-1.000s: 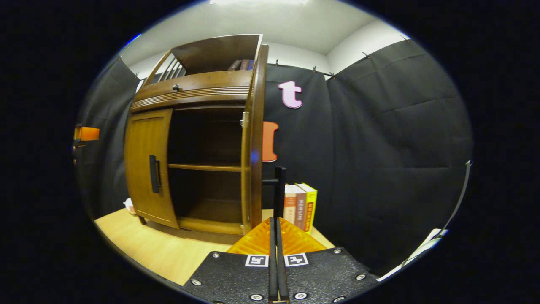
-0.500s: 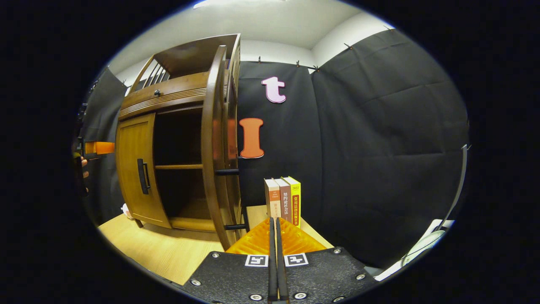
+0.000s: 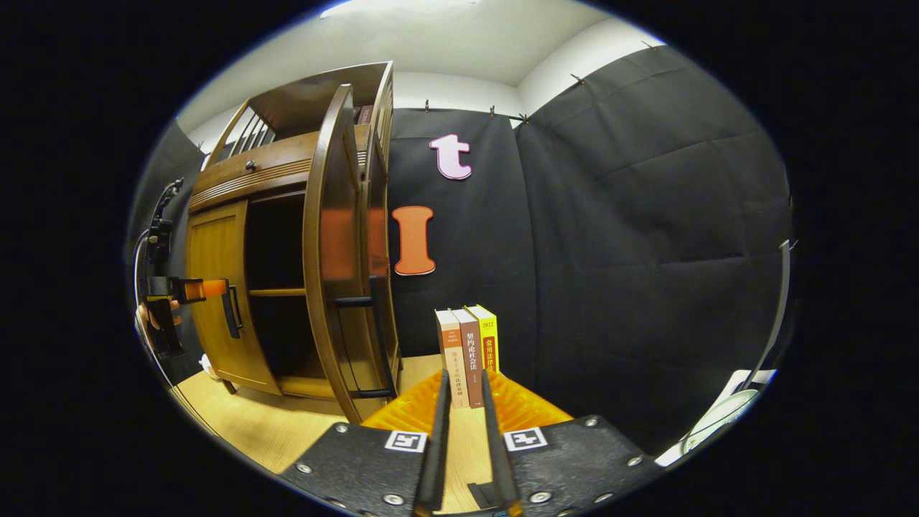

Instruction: Open the right door of the double-door shoe cabinet with the right hand, and open the left door with the left hand.

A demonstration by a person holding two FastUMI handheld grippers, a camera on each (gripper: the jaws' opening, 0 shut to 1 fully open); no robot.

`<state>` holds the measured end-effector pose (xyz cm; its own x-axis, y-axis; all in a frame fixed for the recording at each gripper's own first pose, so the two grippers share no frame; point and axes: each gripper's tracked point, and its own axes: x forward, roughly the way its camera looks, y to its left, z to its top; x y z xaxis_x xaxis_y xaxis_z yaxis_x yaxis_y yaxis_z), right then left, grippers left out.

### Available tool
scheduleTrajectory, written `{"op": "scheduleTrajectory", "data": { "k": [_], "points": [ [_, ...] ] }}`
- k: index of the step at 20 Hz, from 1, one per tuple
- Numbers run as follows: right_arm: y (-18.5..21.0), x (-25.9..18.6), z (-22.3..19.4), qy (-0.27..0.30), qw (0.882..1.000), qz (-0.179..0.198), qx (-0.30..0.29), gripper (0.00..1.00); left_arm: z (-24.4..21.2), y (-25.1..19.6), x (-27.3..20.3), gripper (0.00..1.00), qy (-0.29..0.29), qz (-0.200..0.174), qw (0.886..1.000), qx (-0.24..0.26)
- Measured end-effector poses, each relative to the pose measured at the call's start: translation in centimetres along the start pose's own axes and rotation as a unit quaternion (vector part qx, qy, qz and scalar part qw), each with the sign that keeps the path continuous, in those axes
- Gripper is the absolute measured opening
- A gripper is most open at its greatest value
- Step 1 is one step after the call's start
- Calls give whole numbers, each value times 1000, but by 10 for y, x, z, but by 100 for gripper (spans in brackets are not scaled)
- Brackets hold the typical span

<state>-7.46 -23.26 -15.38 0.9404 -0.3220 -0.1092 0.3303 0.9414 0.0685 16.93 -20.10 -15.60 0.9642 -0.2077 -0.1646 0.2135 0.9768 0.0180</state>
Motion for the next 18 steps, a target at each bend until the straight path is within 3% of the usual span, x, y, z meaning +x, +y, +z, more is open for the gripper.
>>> {"op": "scheduleTrajectory", "data": {
  "k": [6,7,8,11,16,18],
  "points": [
    [-15,4,3,-7,1000,-27,-2,87,-31,16,37,94,25,14,999,-22],
    [-16,5,3,-7,1000,-28,0,91,-35,15,41,96,29,10,999,-25],
    [-15,6,4,-8,1000,-29,2,86,-38,15,45,97,31,9,999,-23],
    [-12,7,4,-7,1000,-28,5,89,-43,17,52,94,31,13,999,-17],
    [-14,5,5,-5,999,-33,9,89,-44,11,53,67,24,-8,999,-33],
    [-15,3,2,0,999,-36,10,89,-47,7,49,51,24,-17,999,-42]
  ]
}}
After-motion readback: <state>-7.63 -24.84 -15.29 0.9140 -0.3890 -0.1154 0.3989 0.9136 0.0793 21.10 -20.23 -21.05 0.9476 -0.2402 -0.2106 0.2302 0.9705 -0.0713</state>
